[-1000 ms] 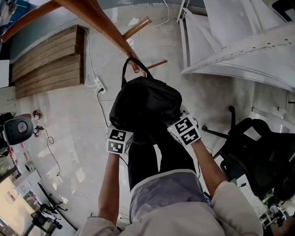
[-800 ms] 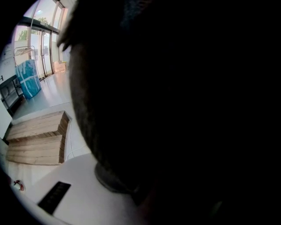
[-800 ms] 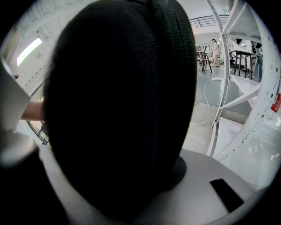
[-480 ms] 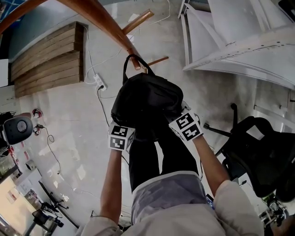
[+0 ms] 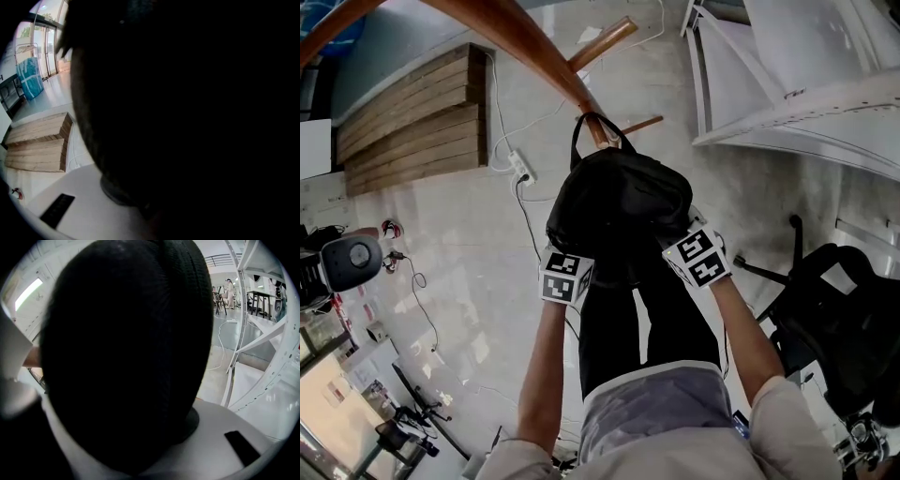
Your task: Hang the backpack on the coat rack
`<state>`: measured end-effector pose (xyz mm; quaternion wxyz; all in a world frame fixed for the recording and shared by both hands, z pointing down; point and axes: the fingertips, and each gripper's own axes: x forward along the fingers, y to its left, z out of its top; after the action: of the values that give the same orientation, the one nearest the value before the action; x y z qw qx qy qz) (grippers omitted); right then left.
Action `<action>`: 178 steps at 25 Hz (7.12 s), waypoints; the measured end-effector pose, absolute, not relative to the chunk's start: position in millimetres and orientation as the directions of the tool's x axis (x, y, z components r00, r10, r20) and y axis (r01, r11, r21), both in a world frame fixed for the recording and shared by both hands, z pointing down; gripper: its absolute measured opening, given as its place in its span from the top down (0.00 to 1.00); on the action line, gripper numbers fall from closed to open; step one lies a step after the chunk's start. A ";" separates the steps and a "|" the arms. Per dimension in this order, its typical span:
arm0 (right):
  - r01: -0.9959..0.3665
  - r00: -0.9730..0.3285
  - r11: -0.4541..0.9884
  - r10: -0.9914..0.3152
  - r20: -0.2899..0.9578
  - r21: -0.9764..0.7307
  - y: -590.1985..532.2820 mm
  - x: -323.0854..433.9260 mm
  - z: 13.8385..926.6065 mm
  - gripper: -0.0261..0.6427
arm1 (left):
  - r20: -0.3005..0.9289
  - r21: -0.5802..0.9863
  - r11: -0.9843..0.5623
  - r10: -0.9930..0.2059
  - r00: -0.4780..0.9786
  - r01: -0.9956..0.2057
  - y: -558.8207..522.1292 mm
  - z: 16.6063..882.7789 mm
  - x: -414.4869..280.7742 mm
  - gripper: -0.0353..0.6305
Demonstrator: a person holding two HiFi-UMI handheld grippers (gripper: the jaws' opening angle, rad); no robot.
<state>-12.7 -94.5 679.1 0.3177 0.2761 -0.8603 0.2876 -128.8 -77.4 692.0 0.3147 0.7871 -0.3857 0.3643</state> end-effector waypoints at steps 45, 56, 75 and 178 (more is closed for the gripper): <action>-0.706 -0.625 0.607 -0.291 0.724 -0.365 -153.0 -43.0 745.5 0.77 | 0.851 0.219 -0.464 -0.341 0.400 -0.859 -137.3 755.2 -165.7 0.73; -0.731 -0.604 0.591 -0.328 0.726 -0.341 -168.7 -42.7 754.9 0.74 | 0.842 0.217 -0.449 -0.363 0.399 -0.867 -151.2 766.0 -168.7 0.71; -0.764 -0.559 0.587 -0.397 0.728 -0.266 -195.9 -27.6 775.9 0.62 | 0.808 0.172 -0.456 -0.442 0.390 -0.873 -182.9 789.5 -167.9 0.65; -0.772 -0.606 0.509 -0.407 0.684 -0.380 -72.4 4.5 589.6 0.74 | 0.755 0.267 -0.357 -0.500 0.424 -0.895 -44.4 613.8 -110.8 0.93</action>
<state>4.5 -72.4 589.6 0.2651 0.3563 -0.8273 0.3440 -110.8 -44.4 613.8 0.3421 0.7714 -0.4523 0.2887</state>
